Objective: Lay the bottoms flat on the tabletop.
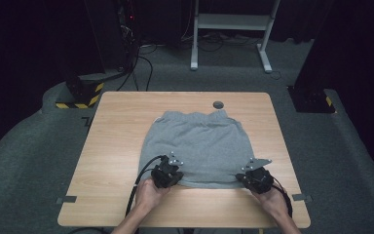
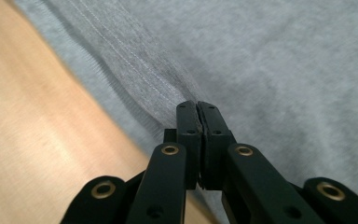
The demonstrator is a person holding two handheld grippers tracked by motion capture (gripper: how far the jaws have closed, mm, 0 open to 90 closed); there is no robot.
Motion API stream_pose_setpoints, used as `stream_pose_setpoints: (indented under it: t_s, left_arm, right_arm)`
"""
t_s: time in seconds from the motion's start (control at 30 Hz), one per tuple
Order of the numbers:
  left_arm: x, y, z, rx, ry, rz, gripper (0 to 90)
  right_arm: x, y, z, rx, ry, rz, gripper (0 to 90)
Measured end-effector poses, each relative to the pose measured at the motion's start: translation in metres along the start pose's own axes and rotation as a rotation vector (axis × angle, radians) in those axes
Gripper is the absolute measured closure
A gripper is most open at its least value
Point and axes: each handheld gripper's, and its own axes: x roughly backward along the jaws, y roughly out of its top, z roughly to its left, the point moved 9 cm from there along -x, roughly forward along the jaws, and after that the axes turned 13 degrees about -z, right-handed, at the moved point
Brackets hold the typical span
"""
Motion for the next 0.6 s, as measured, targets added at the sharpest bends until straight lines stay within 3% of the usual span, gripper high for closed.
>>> stream_pose_setpoints:
  t_s: [0.07, 0.27, 0.5, 0.6]
  left_arm:
    - [0.002, -0.002, -0.003, -0.003, -0.010, 0.009, 87.5]
    - [0.003, -0.012, -0.013, 0.041, -0.070, 0.032, 84.7]
    - [0.012, -0.013, -0.017, 0.048, -0.096, 0.034, 85.5]
    - [0.013, -0.020, -0.019, 0.032, -0.110, 0.074, 85.3]
  right_arm:
    - [0.003, -0.002, 0.003, 0.003, 0.013, 0.003, 89.1]
    - [0.009, -0.009, 0.012, -0.017, 0.045, 0.011, 89.0]
    - [0.013, -0.004, 0.011, -0.036, 0.042, -0.021, 88.9]
    - [0.016, -0.005, 0.013, -0.028, 0.043, -0.006, 88.5]
